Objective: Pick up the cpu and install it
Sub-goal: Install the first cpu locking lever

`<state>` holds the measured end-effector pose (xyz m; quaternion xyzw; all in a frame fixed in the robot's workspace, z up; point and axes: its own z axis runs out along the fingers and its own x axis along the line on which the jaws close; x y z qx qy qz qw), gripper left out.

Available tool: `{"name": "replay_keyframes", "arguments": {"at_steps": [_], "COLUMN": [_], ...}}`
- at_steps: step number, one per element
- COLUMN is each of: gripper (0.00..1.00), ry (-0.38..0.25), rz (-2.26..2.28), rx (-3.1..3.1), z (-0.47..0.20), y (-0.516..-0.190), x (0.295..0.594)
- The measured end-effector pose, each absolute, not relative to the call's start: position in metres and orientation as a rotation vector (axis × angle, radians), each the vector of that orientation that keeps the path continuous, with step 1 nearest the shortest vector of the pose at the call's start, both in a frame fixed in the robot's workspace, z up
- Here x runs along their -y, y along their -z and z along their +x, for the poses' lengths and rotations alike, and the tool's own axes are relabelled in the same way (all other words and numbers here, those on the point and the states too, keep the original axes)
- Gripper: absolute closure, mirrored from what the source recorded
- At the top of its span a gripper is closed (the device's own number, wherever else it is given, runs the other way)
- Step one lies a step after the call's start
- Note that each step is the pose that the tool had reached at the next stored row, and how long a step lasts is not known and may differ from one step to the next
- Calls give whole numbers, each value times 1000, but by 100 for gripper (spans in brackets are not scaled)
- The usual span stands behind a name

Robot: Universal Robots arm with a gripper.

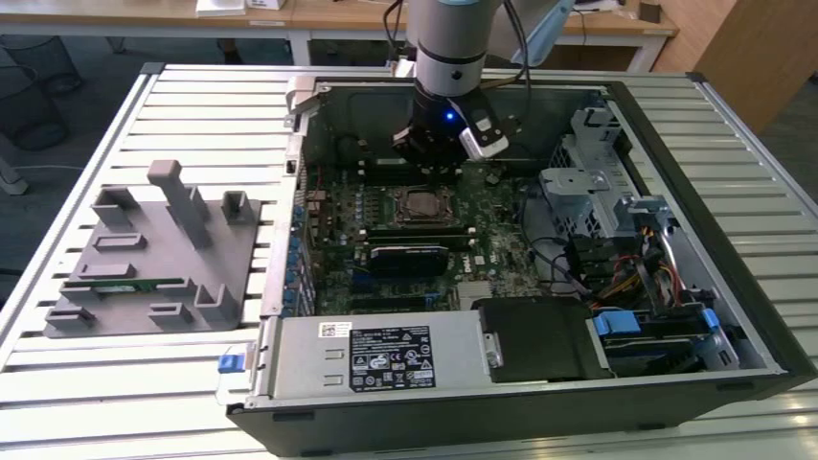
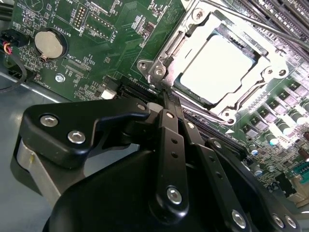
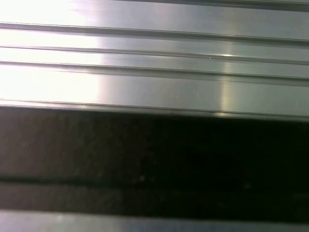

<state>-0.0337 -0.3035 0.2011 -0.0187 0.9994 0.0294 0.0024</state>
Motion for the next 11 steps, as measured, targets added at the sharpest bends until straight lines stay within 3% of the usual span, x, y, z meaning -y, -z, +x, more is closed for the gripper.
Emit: {"name": "replay_keyframes", "arguments": {"at_steps": [11], "gripper": [89], "ry": [-76], "rz": [-59], "rx": [-3136], "z": [-34], "y": [-198], "x": [306]}}
